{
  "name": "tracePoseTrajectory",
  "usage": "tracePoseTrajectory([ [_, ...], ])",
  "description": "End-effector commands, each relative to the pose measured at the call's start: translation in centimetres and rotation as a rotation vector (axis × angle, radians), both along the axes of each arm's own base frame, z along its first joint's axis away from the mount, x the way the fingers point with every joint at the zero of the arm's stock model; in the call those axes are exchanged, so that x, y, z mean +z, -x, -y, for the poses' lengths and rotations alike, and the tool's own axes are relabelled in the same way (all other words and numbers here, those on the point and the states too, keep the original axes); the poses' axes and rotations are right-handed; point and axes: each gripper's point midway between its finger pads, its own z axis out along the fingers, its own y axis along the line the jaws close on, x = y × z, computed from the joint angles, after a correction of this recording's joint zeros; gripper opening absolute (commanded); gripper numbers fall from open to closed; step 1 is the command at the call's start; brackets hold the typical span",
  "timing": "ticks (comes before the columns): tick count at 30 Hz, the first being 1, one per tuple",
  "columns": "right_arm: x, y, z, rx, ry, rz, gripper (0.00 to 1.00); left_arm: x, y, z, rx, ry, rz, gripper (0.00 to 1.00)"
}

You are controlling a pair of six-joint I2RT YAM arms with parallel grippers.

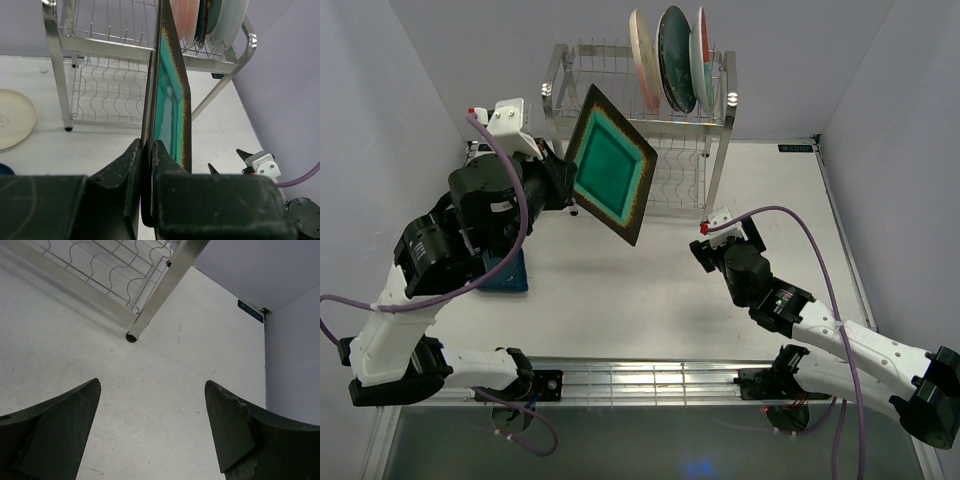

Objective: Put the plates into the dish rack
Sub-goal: Insert the plate into the dish rack.

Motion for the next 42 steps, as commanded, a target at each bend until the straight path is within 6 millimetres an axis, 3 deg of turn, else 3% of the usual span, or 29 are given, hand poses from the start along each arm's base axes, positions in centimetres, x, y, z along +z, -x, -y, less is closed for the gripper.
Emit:
tracePoseTrajectory([
  [1, 1.8, -0.4, 0.2, -0.032, -0.06, 0.054, 0.9, 8.8, 1.3, -3.3, 0.049, 0.262, 0.179, 0.0],
  [15, 1.9, -0.5, 0.2, -0.037, -0.06, 0.056, 0.9, 11.1, -0.4, -5.3, 0.214, 0.184, 0.25, 0.0],
  [19, 2.0, -0.4, 0.2, -0.035, -0.062, 0.057, 0.9, 12.6, -0.4, -5.9, 0.235, 0.219, 0.317, 0.0],
  [42, 2.1, -0.4, 0.3, -0.04, -0.066, 0.06, 0.9, 18.1, -3.0, -4.0, 0.335, 0.174, 0.502, 0.0],
])
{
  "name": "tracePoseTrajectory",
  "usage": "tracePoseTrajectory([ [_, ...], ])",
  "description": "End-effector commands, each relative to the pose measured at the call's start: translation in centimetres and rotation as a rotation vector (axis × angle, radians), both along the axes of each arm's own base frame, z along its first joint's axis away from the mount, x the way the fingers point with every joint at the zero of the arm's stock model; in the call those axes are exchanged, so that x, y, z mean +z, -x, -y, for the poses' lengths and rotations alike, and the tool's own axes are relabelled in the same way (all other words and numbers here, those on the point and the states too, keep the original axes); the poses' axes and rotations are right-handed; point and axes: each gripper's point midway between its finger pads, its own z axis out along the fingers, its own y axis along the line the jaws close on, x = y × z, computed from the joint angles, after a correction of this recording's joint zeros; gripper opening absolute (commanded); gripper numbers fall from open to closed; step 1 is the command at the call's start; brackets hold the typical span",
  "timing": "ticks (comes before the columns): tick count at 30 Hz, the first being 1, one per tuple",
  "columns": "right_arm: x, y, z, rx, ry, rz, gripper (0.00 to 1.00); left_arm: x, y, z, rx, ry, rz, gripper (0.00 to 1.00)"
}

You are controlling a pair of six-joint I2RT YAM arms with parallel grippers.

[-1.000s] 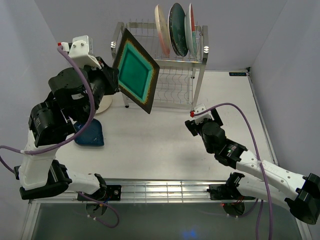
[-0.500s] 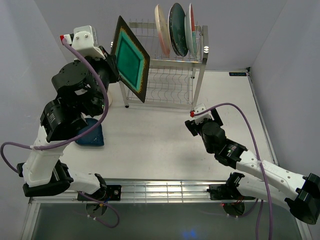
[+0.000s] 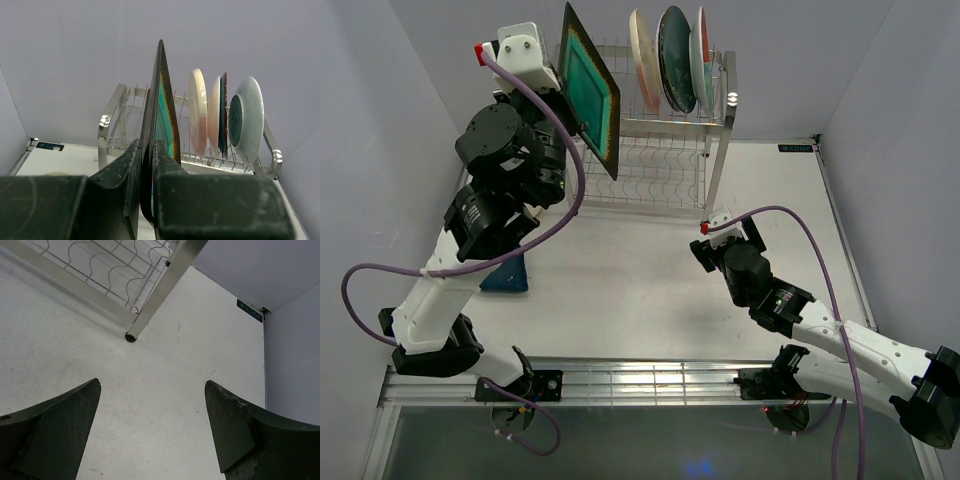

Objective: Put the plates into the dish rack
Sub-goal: Insert the plate into the dish rack.

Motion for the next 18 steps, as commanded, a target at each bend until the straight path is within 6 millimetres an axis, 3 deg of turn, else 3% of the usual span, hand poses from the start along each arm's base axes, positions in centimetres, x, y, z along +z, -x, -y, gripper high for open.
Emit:
tracePoseTrajectory([
  [1, 2.1, -0.4, 0.2, -0.034, -0.065, 0.059, 0.9, 7.3, 2.4, -3.3, -0.02, 0.242, 0.205, 0.0],
  [4, 2.0, -0.4, 0.2, -0.036, -0.062, 0.059, 0.9, 7.4, 1.9, -2.9, -0.004, 0.227, 0.207, 0.0],
  [5, 2.1, -0.5, 0.2, -0.034, -0.065, 0.059, 0.9, 7.0, 1.2, -1.8, 0.001, 0.205, 0.195, 0.0],
  [18, 2.3, -0.4, 0.2, -0.031, -0.07, 0.062, 0.9, 7.8, 0.8, -1.4, -0.011, 0.18, 0.245, 0.0],
])
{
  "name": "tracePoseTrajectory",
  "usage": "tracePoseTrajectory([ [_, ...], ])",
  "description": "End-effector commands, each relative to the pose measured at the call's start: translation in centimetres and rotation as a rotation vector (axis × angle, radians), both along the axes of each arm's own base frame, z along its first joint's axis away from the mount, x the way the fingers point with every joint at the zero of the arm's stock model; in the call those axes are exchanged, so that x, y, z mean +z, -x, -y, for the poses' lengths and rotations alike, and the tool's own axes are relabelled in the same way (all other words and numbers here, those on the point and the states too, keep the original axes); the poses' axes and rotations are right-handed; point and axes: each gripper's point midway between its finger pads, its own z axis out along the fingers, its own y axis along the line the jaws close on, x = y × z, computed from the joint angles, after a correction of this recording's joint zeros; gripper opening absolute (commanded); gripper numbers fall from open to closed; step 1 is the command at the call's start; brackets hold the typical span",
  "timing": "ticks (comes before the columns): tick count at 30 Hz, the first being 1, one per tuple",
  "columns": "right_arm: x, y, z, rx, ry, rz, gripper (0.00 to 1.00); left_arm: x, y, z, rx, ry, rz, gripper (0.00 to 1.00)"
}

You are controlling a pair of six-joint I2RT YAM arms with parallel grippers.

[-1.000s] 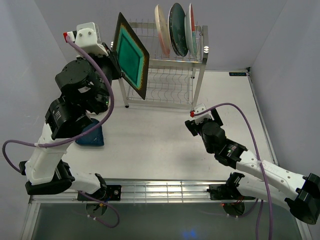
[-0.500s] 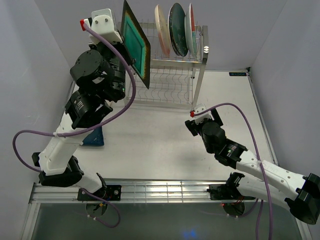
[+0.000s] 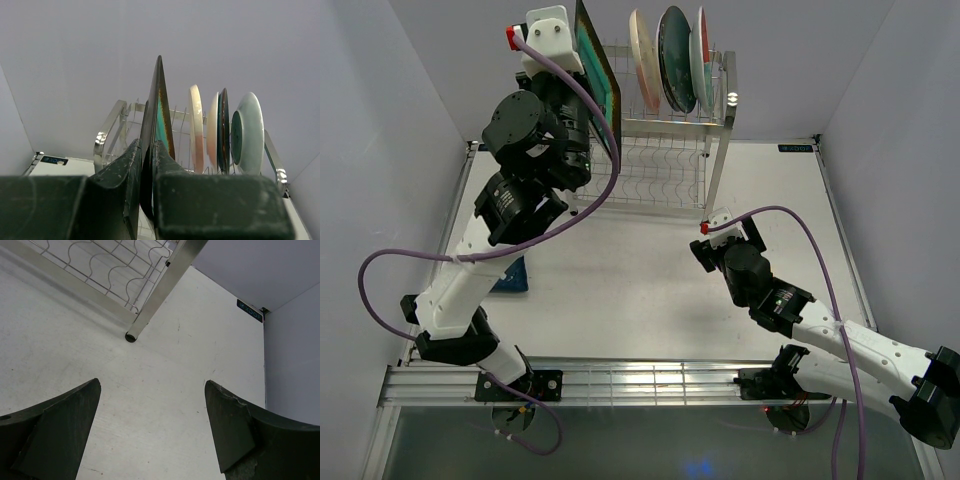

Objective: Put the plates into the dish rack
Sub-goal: Insert the plate into the dish rack.

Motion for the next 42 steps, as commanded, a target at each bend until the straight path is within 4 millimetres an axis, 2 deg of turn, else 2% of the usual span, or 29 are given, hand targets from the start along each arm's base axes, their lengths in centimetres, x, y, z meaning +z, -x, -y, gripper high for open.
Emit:
tracePoseTrajectory([
  [1, 2.2, -0.4, 0.2, -0.033, -0.071, 0.061, 0.9, 6.3, 3.0, -3.4, -0.089, 0.206, 0.203, 0.0],
  [4, 2.2, -0.4, 0.2, -0.033, -0.071, 0.062, 0.9, 6.3, 2.8, -2.6, -0.132, 0.186, 0.21, 0.0],
  [6, 2.3, -0.4, 0.2, -0.03, -0.074, 0.063, 0.9, 5.8, 2.0, -2.7, -0.127, 0.157, 0.195, 0.0],
  [7, 2.3, -0.4, 0.3, -0.031, -0.075, 0.064, 0.9, 5.7, 1.7, -2.0, -0.168, 0.163, 0.195, 0.0],
  [9, 2.3, -0.4, 0.2, -0.03, -0.073, 0.063, 0.9, 4.7, -0.1, -2.6, -0.163, 0.141, 0.164, 0.0],
  [10, 2.3, -0.4, 0.2, -0.03, -0.074, 0.063, 0.9, 5.0, -0.2, -2.2, -0.214, 0.167, 0.174, 0.0],
  [11, 2.3, -0.4, 0.2, -0.03, -0.074, 0.063, 0.9, 4.9, -0.8, -3.1, -0.205, 0.183, 0.176, 0.0],
  [19, 2.2, -0.2, 0.3, -0.024, -0.076, 0.064, 0.9, 4.2, -3.5, -3.9, -0.22, 0.195, 0.173, 0.0],
  [25, 2.3, -0.2, 0.3, -0.022, -0.08, 0.066, 0.9, 4.3, -5.1, -4.7, -0.209, 0.189, 0.185, 0.0],
  [30, 2.2, -0.2, 0.3, -0.022, -0.076, 0.065, 0.9, 5.1, -5.8, -5.1, -0.194, 0.199, 0.22, 0.0],
  [33, 2.2, -0.2, 0.3, -0.02, -0.077, 0.066, 0.9, 4.8, -6.8, -5.1, -0.162, 0.187, 0.22, 0.0],
  [35, 2.3, -0.2, 0.4, -0.023, -0.078, 0.067, 0.9, 4.6, -7.2, -5.3, -0.146, 0.184, 0.224, 0.0],
  [42, 2.3, -0.1, 0.4, -0.023, -0.079, 0.068, 0.9, 6.0, -7.6, -5.4, -0.128, 0.182, 0.282, 0.0],
])
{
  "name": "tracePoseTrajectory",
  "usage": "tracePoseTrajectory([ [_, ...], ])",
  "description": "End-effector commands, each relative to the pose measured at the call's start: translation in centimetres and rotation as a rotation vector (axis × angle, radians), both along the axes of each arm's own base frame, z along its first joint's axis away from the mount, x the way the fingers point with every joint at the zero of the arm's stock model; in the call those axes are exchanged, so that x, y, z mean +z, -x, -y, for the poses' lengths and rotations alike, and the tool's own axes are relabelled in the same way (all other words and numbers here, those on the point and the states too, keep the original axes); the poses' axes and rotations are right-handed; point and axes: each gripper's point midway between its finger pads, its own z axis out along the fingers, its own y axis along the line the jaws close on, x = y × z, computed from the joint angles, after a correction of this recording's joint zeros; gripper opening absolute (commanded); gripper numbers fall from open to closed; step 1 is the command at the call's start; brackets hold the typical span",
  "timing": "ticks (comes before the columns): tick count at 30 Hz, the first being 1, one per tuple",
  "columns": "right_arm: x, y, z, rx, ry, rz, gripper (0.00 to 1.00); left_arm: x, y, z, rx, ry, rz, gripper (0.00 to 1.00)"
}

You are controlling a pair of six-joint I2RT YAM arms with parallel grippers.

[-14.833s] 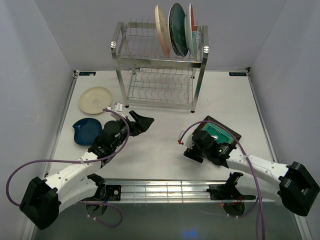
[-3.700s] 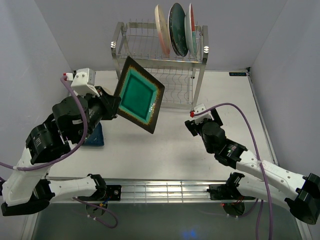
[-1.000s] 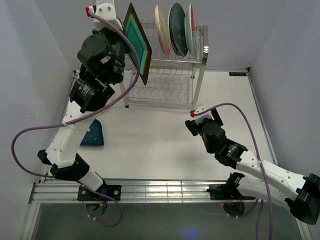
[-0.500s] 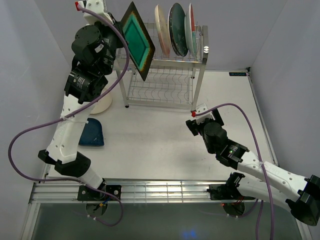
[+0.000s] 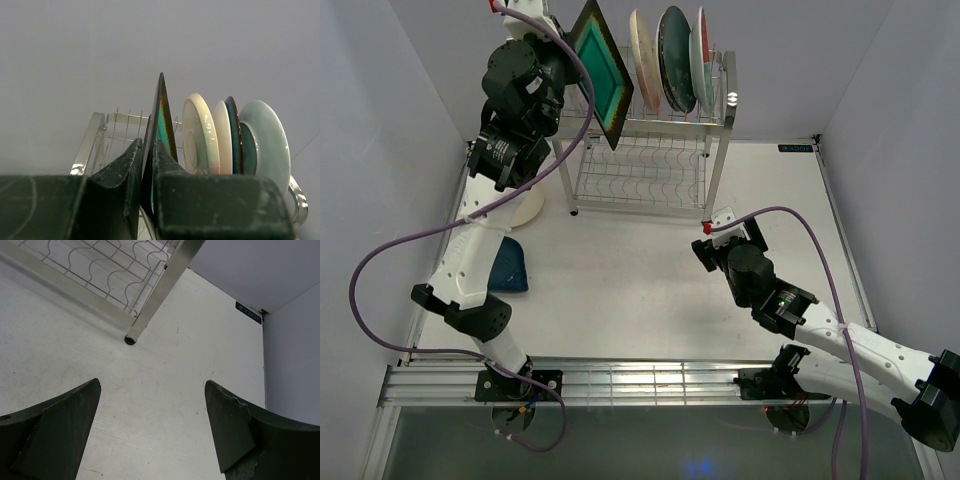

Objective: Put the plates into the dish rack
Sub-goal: Insert the plate into the dish rack.

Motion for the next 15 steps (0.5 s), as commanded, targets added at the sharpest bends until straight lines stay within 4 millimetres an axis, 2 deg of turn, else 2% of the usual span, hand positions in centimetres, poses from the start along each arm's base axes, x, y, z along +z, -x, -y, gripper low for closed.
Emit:
tracePoseTrajectory([
  [1, 1.9, -0.3, 0.2, -0.024, -0.064, 0.055, 0.9, 8.6, 2.9, -2.9, 0.047, 0.138, 0.27, 0.0],
  [5, 1.7, -0.3, 0.2, -0.023, -0.06, 0.052, 0.9, 8.3, 2.2, -2.8, 0.054, 0.138, 0.277, 0.0],
  [10, 1.5, -0.4, 0.1, -0.024, -0.052, 0.047, 0.9, 9.4, 2.3, -3.2, 0.078, 0.167, 0.325, 0.0],
  [11, 1.4, -0.4, 0.2, -0.025, -0.05, 0.046, 0.9, 9.2, 1.7, -3.0, 0.084, 0.163, 0.322, 0.0],
  [15, 1.5, -0.4, 0.1, -0.025, -0.051, 0.047, 0.9, 10.3, 2.2, -3.5, 0.099, 0.176, 0.364, 0.0],
])
